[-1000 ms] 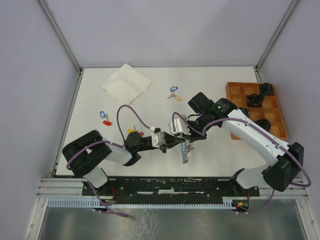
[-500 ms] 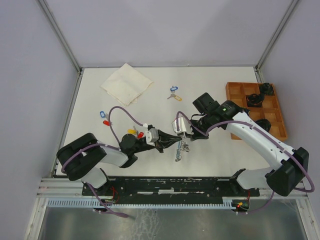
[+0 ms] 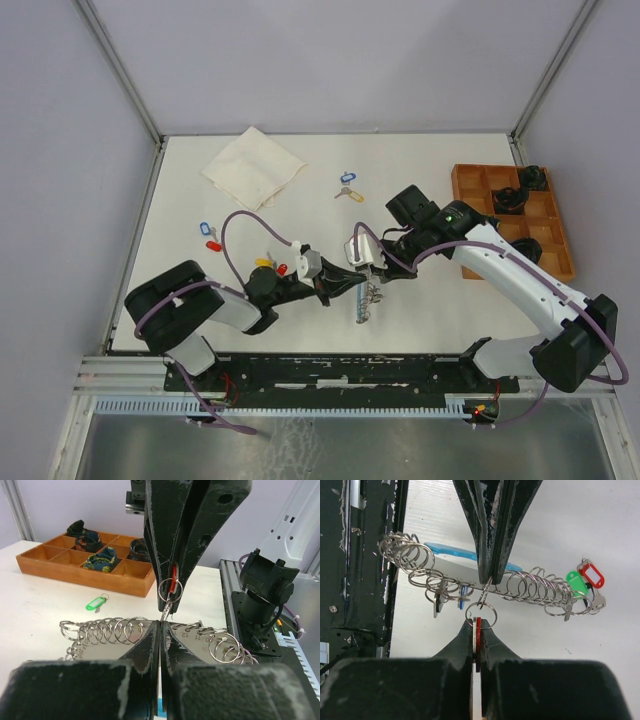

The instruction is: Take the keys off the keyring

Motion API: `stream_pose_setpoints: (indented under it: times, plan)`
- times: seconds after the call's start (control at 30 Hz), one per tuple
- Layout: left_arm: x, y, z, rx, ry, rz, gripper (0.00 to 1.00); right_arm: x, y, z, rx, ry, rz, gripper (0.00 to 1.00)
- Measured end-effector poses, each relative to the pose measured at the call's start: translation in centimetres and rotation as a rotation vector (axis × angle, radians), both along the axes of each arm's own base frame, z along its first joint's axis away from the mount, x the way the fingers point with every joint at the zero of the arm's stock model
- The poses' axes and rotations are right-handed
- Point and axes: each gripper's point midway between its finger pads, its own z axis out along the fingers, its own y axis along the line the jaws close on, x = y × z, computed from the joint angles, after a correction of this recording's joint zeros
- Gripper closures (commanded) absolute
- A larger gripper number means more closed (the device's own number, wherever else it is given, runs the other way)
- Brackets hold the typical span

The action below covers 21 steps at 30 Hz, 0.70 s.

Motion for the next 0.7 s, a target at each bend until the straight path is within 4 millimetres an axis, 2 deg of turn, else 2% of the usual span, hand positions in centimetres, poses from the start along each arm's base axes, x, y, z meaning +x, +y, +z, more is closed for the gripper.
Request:
stream_pose_setpoints:
  times: [0.3,0.57,0.7]
  plan:
    - [0.7,-0.6,-1.3,0.021,0.051,0.000,0.70,-0.4,-0.7,-0.2,-0.021,0.025,-0.010,0.99]
    - [0.0,0.2,-2.2,0.042,0.064,0.002,0.60,-0.7,-0.9,-0.3,-0.030,0.037,-0.009,0.99]
    - [-0.8,1.0,-1.7,0.039,0.036,-0.008,0.54,-0.8,-1.0,-0.3,-0.033,0.041,-0.009,0.99]
